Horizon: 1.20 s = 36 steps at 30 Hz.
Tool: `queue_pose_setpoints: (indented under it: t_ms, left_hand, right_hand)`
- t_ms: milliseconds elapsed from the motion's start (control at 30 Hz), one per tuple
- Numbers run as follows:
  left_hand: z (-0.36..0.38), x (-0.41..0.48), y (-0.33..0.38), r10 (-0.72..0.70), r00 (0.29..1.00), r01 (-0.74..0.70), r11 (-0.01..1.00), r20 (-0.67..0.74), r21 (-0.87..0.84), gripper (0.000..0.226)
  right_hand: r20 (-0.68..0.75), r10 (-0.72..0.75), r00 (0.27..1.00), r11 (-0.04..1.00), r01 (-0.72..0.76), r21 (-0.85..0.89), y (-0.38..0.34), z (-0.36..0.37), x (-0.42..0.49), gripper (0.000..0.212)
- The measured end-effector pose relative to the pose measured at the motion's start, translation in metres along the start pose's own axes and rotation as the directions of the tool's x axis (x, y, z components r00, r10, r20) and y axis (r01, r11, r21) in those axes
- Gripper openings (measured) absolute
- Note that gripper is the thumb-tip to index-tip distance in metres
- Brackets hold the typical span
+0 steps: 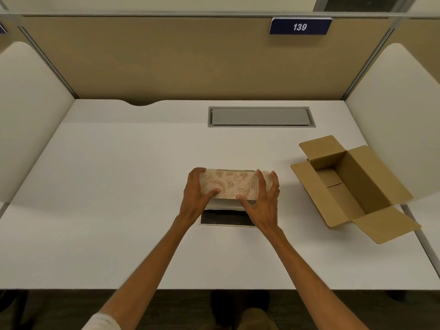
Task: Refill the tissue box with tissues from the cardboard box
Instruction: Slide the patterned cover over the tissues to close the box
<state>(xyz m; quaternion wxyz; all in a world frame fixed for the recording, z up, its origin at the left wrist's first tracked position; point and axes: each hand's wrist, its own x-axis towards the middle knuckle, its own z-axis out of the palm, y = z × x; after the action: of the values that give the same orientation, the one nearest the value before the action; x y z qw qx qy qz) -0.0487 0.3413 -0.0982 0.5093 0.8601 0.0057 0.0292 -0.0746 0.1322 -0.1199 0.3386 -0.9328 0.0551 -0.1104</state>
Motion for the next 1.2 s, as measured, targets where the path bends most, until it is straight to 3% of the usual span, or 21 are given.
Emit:
queue_pose_setpoints:
  t_ms: [133, 233, 367, 500, 700, 867, 1200]
  left_hand:
    - [-0.002, -0.015, -0.002, 0.056, 0.998, -0.056, 0.997, 0.003, 0.061, 0.064]
    - [-0.002, -0.025, -0.004, 0.081, 0.997, -0.081, 0.975, 0.01, 0.205, 0.062]
    - [0.0, -0.035, -0.011, 0.221, 0.975, -0.193, 0.844, 0.004, 0.501, 0.063]
    - [0.003, -0.043, -0.021, 0.268, 0.96, -0.263, 0.757, 0.083, 0.598, 0.064]
    - [0.009, -0.061, -0.029, 0.272, 0.952, -0.299, 0.721, 0.141, 0.625, 0.07]
    - [0.016, -0.072, -0.029, 0.222, 0.965, -0.26, 0.739, 0.139, 0.622, 0.065]
    - [0.024, -0.079, -0.026, 0.101, 0.987, -0.157, 0.784, 0.126, 0.601, 0.068]
  right_hand:
    - [-0.015, 0.005, 1.0, 1.0, -0.006, -0.018, 0.001, -0.002, -0.015, 0.097]
    - [-0.028, 0.016, 0.999, 0.999, -0.017, -0.037, 0.0, -0.002, -0.026, 0.095]
    - [-0.061, 0.001, 0.998, 0.99, -0.009, -0.141, 0.0, -0.001, -0.037, 0.089]
    - [-0.042, -0.003, 0.999, 0.977, -0.005, -0.211, 0.002, -0.001, -0.044, 0.087]
    - [0.025, 0.033, 0.999, 0.984, -0.028, -0.175, 0.008, 0.002, -0.059, 0.084]
    - [0.061, 0.065, 0.996, 0.988, -0.055, -0.141, 0.012, 0.007, -0.071, 0.072]
    - [0.09, 0.048, 0.995, 0.987, -0.033, -0.159, 0.012, 0.011, -0.074, 0.073]
